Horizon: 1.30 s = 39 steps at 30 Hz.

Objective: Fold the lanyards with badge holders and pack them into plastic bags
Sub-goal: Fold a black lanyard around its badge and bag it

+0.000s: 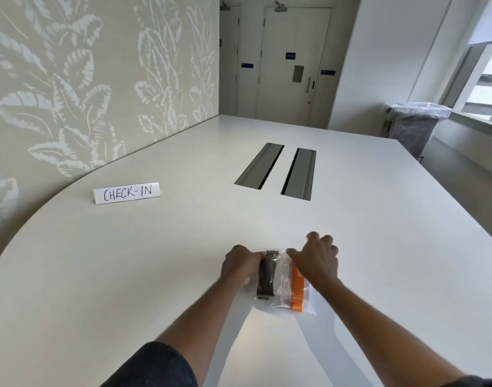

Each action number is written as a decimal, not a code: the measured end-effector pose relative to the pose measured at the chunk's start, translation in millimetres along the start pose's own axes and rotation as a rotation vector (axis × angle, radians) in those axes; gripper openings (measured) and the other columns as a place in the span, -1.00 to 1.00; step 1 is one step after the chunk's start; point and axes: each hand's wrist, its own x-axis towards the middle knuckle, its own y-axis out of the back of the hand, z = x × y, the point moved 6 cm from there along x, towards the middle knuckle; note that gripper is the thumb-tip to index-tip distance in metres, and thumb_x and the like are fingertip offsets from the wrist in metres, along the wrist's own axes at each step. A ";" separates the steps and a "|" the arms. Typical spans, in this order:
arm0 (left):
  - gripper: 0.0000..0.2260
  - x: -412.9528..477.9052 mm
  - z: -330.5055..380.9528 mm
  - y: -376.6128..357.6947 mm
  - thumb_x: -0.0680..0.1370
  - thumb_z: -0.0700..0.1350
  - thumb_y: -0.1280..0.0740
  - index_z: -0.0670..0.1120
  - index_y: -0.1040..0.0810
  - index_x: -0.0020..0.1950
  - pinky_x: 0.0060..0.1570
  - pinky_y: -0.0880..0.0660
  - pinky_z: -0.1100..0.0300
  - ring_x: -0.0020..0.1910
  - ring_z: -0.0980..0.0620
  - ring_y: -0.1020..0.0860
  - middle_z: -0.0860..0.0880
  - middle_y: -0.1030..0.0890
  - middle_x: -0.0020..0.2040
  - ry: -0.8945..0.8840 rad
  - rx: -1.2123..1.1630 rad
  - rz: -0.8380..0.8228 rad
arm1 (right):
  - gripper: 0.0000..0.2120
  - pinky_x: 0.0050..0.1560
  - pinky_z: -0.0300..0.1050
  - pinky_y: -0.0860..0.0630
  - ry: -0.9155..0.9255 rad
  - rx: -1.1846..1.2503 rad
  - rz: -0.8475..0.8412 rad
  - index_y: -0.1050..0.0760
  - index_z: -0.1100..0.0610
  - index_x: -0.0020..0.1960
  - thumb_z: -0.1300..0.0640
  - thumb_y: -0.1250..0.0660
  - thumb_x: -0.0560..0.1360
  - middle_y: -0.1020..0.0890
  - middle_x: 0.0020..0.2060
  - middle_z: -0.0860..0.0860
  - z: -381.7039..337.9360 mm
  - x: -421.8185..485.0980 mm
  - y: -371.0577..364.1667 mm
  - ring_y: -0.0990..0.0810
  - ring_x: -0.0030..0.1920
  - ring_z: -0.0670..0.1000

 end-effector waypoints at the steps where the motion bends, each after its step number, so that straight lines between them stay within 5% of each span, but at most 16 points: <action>1: -0.53 1.1 -1.2 0.7 0.40 0.19 -0.42 -0.21 -0.57 0.00 -0.10 -0.55 0.09 -0.04 -0.19 -0.66 -0.18 -0.68 0.00 -0.001 0.020 0.014 | -0.53 0.10 0.08 -0.44 -0.102 0.037 -0.068 -0.38 0.21 0.23 -0.02 -0.35 0.43 -0.41 0.17 0.19 7.2 2.4 -2.5 -0.41 0.19 0.26; 3: -0.55 3.3 -2.5 1.3 0.41 0.21 -0.41 -0.19 -0.56 -0.03 -0.13 -0.53 0.11 -0.06 -0.21 -0.65 -0.17 -0.68 -0.03 -0.012 0.037 0.037 | -0.70 0.11 0.10 -0.51 -0.265 0.231 -0.282 -0.40 0.22 0.08 0.09 -0.31 0.42 -0.44 0.08 0.17 17.9 5.4 -12.4 -0.46 0.08 0.20; 5: -0.60 3.9 -1.7 1.5 0.42 0.21 -0.40 -0.14 -0.52 -0.11 -0.17 -0.49 0.14 -0.06 -0.21 -0.65 -0.15 -0.68 -0.04 -0.022 0.034 0.052 | -0.86 -0.16 0.10 -0.56 -0.314 0.379 -0.475 -0.43 0.18 -0.08 0.18 -0.34 0.40 -0.47 -0.08 0.16 18.3 2.7 -19.7 -0.50 -0.12 0.15; 10: -0.63 5.6 -6.7 -7.7 0.42 0.13 -0.46 -0.18 -0.53 -0.11 -0.11 -0.52 0.11 -0.04 -0.18 -0.62 -0.14 -0.65 -0.07 0.028 -0.188 0.056 | -0.87 -0.31 -0.01 -0.57 -0.363 0.501 -0.529 -0.45 0.29 -0.18 0.36 -0.41 0.36 -0.52 -0.30 0.23 23.8 5.5 -37.3 -0.56 -0.38 0.16; 16: -0.74 0.8 -15.6 -13.7 0.44 -0.06 -0.49 -0.11 -0.48 -0.34 -0.32 -0.31 0.21 -0.32 0.00 -0.43 -0.08 -0.49 -0.33 0.026 -0.529 -0.013 | -0.86 -0.29 -0.13 -0.39 -0.461 0.902 -0.602 -0.51 0.26 -0.27 0.43 -0.43 0.34 -0.50 -0.24 0.23 23.6 6.0 -44.5 -0.47 -0.38 0.11; 21: -0.81 -5.2 1.2 14.0 0.46 -0.06 -0.46 -0.11 -0.55 -0.29 -0.26 -0.35 0.20 -0.32 -0.02 -0.46 -0.08 -0.54 -0.31 -0.049 -0.564 0.063 | -0.75 0.12 0.17 -0.54 -0.303 1.086 -0.660 -0.52 0.31 0.08 0.41 -0.41 0.42 -0.59 -0.05 0.28 -3.8 12.9 -30.1 -0.59 -0.09 0.23; 25: -0.71 -10.1 6.4 48.7 0.47 -0.07 -0.43 -0.07 -0.43 -0.39 -0.28 -0.30 0.19 -0.37 -0.03 -0.38 -0.07 -0.46 -0.39 -0.057 -0.550 0.163 | -0.76 0.01 0.11 -0.59 -0.193 1.131 -0.693 -0.54 0.32 0.07 0.41 -0.41 0.41 -0.60 -0.08 0.27 -36.8 17.5 -25.1 -0.60 -0.13 0.21; 31: -0.83 -15.5 -7.8 100.0 0.49 -0.11 -0.42 -0.08 -0.49 -0.26 -0.23 -0.36 0.20 -0.31 -0.04 -0.44 -0.08 -0.55 -0.27 -0.047 -0.605 0.322 | -0.77 0.16 0.18 -0.52 -0.114 1.178 -0.789 -0.53 0.35 0.08 0.44 -0.37 0.43 -0.59 -0.09 0.27 -89.8 10.7 -35.5 -0.59 -0.12 0.22; 36: -0.87 -6.2 -29.0 145.6 0.47 -0.12 -0.44 -0.11 -0.52 -0.21 -0.16 -0.40 0.18 -0.23 -0.06 -0.49 -0.06 -0.55 -0.23 -0.023 -0.636 0.404 | -0.78 -0.18 0.00 -0.59 -0.145 1.173 -0.882 -0.48 0.29 0.02 0.47 -0.18 0.45 -0.56 -0.19 0.22 -139.1 4.6 -53.4 -0.57 -0.31 0.14; 39: -0.87 7.1 -39.2 178.3 0.46 -0.11 -0.44 -0.14 -0.55 -0.16 -0.21 -0.37 0.21 -0.25 -0.05 -0.47 -0.04 -0.54 -0.27 -0.030 -0.631 0.443 | -0.83 -0.12 0.04 -0.55 -0.195 1.127 -0.884 -0.47 0.26 -0.08 0.47 -0.19 0.45 -0.55 -0.21 0.20 -168.6 5.5 -68.6 -0.55 -0.29 0.14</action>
